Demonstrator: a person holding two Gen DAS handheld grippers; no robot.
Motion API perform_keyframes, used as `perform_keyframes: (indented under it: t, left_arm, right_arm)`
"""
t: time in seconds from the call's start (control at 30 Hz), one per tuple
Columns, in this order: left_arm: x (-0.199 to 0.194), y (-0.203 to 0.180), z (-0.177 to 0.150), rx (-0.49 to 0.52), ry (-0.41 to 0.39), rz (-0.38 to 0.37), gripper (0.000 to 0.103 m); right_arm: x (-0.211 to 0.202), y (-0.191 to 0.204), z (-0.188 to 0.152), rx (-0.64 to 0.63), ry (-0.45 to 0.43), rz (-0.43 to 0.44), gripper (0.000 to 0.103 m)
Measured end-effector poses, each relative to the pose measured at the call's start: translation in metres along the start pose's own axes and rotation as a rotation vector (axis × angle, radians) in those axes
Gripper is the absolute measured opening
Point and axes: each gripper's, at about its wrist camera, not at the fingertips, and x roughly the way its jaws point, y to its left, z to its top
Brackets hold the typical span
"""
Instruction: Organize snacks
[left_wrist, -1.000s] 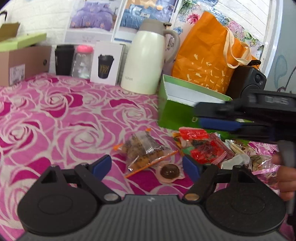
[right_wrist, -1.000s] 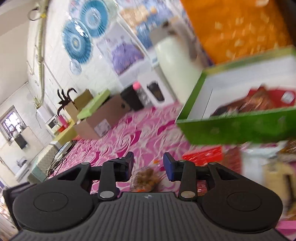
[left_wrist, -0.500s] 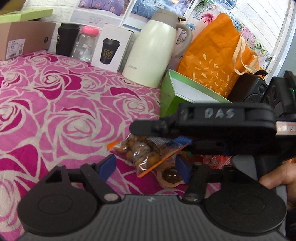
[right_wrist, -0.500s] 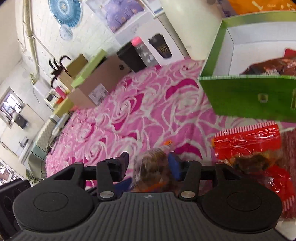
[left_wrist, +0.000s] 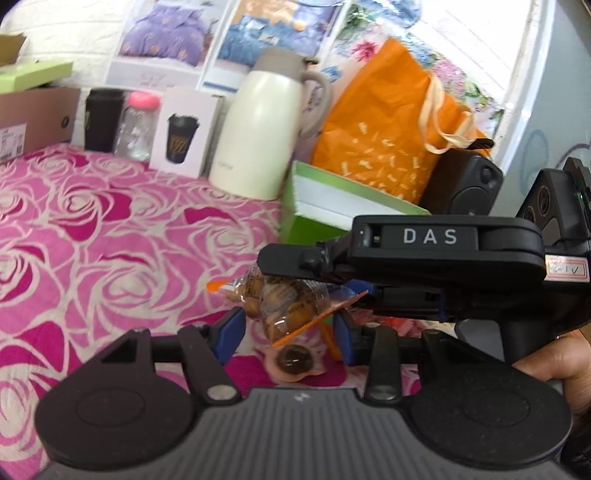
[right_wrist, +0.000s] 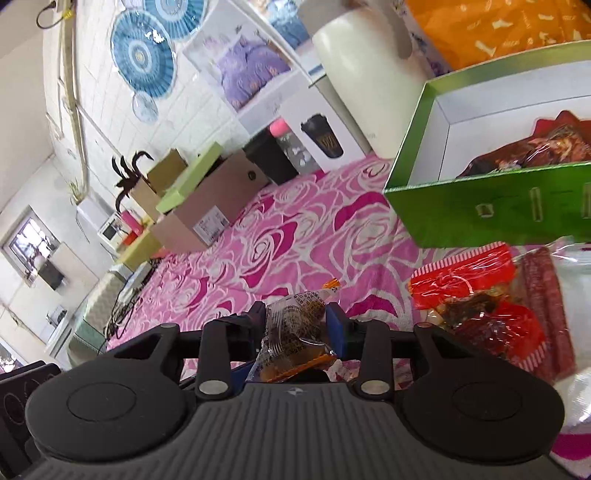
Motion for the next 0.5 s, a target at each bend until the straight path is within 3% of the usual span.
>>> perform_keyframes:
  t: [0.5]
  left_arm:
    - [0.019,-0.052,0.012,0.104,0.019,-0.058,0.04]
  right_arm:
    - [-0.046,-0.026,0.001,0.047,-0.161,0.0,0.064]
